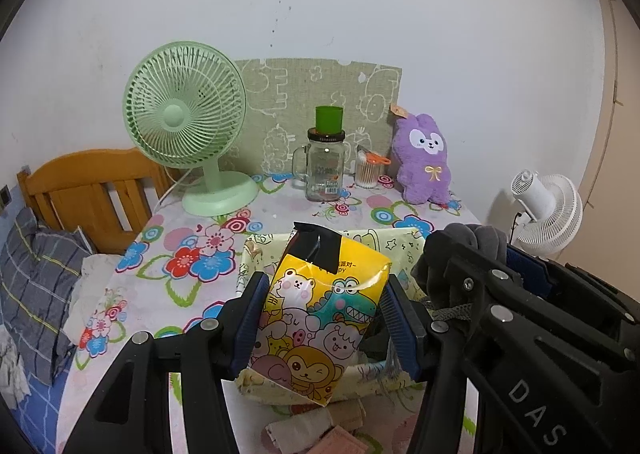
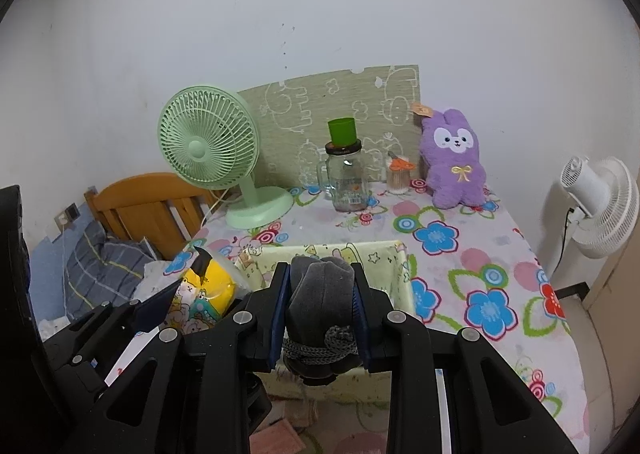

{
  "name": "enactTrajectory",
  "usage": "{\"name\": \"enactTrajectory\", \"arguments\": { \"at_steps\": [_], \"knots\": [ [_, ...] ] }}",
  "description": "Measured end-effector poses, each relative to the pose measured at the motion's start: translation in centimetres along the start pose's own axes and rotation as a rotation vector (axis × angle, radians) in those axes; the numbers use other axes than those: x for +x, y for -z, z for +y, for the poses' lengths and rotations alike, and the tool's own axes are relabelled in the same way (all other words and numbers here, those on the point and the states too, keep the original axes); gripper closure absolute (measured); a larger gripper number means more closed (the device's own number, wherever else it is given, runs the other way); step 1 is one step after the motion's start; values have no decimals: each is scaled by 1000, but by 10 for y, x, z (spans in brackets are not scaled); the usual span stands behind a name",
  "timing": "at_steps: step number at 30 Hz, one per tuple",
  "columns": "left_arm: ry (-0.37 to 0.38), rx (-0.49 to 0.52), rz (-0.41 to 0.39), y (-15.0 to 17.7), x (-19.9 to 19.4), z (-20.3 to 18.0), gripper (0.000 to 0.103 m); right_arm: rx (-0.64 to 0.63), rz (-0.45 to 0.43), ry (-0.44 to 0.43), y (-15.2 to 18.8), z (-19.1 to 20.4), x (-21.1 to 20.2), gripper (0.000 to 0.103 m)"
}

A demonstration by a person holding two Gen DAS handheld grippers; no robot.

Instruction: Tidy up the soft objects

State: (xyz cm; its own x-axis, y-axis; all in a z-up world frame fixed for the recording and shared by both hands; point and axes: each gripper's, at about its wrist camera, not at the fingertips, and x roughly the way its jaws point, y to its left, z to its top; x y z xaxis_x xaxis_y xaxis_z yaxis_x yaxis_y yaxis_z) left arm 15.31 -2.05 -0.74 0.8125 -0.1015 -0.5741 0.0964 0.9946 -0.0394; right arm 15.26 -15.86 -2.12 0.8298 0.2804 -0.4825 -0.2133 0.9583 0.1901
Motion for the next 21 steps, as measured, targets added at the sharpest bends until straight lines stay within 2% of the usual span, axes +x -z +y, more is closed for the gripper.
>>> {"name": "enactTrajectory", "arguments": {
  "at_steps": [9, 12, 21],
  "knots": [
    [28, 0, 26, -9, 33, 3, 44, 5, -2, -8, -9, -7, 30, 71],
    [15, -4, 38, -10, 45, 5, 44, -4, -1, -11, -11, -9, 41, 71],
    [11, -18, 110, -6, 76, 8, 41, 9, 50, -41, -7, -15, 76, 71]
  ]
}}
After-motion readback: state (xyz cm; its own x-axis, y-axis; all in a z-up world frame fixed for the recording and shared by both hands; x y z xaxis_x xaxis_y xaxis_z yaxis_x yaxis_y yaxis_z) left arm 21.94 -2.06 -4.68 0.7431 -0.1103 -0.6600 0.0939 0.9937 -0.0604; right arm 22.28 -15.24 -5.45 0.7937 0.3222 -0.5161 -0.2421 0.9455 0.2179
